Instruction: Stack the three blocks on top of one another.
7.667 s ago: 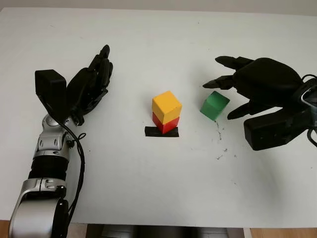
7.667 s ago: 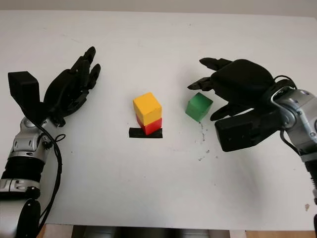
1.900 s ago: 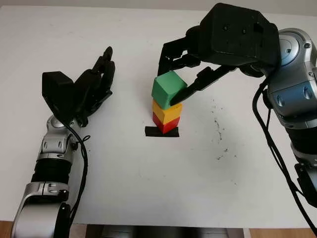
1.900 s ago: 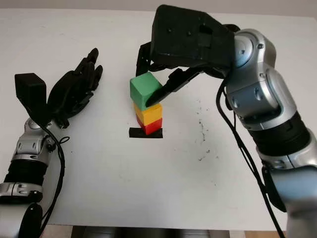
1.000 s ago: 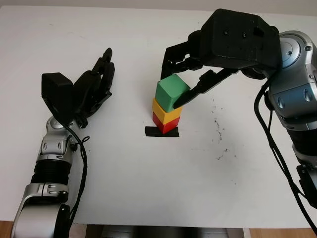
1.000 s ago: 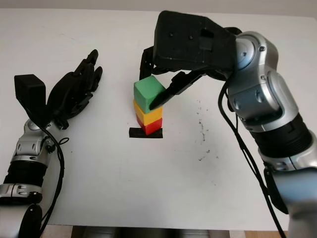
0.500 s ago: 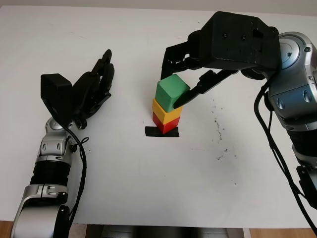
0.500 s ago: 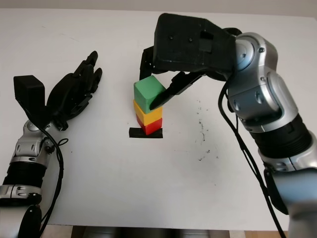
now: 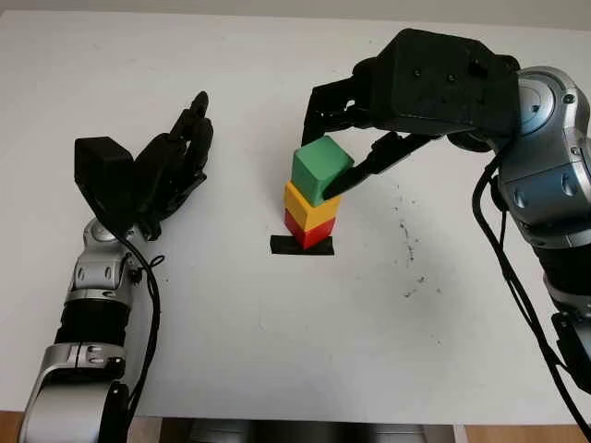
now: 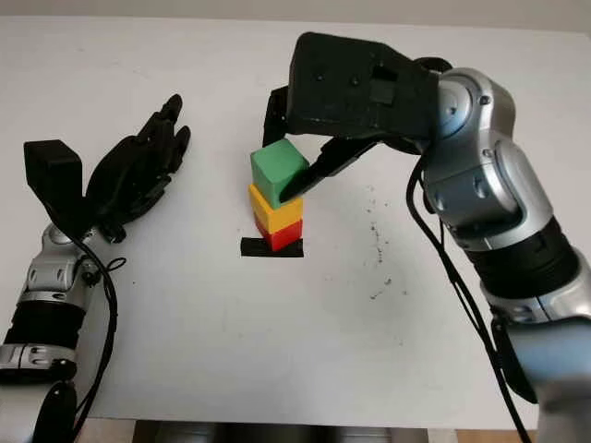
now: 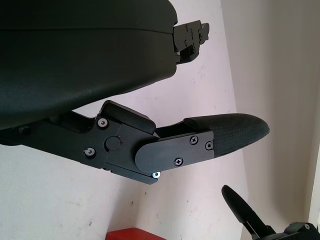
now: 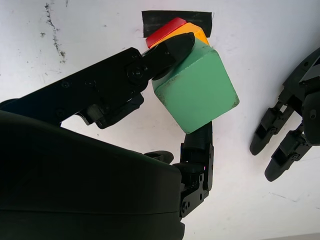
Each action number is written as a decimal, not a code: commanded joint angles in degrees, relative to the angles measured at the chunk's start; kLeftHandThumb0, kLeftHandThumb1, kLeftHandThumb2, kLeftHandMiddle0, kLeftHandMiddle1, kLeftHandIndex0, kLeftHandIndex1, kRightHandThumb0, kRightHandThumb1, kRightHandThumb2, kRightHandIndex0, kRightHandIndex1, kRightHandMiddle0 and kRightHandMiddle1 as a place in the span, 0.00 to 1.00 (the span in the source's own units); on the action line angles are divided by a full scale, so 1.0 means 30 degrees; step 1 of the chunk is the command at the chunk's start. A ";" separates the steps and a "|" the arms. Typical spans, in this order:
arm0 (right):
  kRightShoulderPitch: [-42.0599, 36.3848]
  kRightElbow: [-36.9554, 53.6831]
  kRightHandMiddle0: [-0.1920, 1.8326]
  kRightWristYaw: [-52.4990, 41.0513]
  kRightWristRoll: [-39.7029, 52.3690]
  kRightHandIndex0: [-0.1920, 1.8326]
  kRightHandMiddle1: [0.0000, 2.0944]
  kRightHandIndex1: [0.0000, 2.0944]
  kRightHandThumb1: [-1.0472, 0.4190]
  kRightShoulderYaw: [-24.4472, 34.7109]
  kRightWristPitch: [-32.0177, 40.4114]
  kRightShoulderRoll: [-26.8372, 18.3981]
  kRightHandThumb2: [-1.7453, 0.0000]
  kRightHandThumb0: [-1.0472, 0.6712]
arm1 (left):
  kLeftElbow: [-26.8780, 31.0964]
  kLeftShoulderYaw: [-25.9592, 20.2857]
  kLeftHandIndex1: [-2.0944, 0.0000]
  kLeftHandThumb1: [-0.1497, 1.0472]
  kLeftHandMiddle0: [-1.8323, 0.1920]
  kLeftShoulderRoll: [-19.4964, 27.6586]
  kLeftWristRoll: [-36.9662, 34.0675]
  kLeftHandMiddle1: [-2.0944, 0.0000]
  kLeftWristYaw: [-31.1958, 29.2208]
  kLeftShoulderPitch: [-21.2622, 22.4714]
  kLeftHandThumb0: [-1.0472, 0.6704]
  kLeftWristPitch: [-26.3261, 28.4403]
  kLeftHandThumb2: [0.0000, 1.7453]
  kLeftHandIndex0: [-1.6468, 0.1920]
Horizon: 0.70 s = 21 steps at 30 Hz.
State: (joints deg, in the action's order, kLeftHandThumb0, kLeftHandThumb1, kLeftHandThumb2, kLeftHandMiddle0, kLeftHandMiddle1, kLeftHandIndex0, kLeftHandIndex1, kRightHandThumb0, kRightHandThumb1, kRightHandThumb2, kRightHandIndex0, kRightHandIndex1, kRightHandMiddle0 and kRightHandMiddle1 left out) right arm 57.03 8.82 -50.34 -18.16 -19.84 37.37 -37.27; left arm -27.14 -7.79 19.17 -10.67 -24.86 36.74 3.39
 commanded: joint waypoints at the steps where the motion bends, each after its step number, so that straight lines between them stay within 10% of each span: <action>1: -0.0224 0.0237 0.25 0.0088 0.0089 0.25 0.75 0.02 0.07 0.0131 0.0197 0.0204 0.97 0.36 | 0.0269 -0.0154 1.00 1.00 1.00 0.0107 -0.0030 1.00 0.0076 -0.0297 0.12 0.0029 0.36 1.00; 21: -0.0195 0.0248 0.25 0.0086 0.0332 0.24 0.73 0.02 0.06 0.0142 0.0589 0.0266 0.97 0.36 | 0.0053 -0.0131 1.00 1.00 1.00 0.0093 -0.0073 1.00 -0.0065 -0.0205 0.13 -0.0121 0.36 1.00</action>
State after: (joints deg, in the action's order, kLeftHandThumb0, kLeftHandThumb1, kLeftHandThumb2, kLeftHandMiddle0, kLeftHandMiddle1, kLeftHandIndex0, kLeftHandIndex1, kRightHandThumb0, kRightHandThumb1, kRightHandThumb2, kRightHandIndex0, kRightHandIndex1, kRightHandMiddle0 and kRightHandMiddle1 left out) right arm 56.89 8.91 -49.98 -17.50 -19.63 39.43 -36.50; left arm -27.14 -7.79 19.17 -10.64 -24.90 36.75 3.34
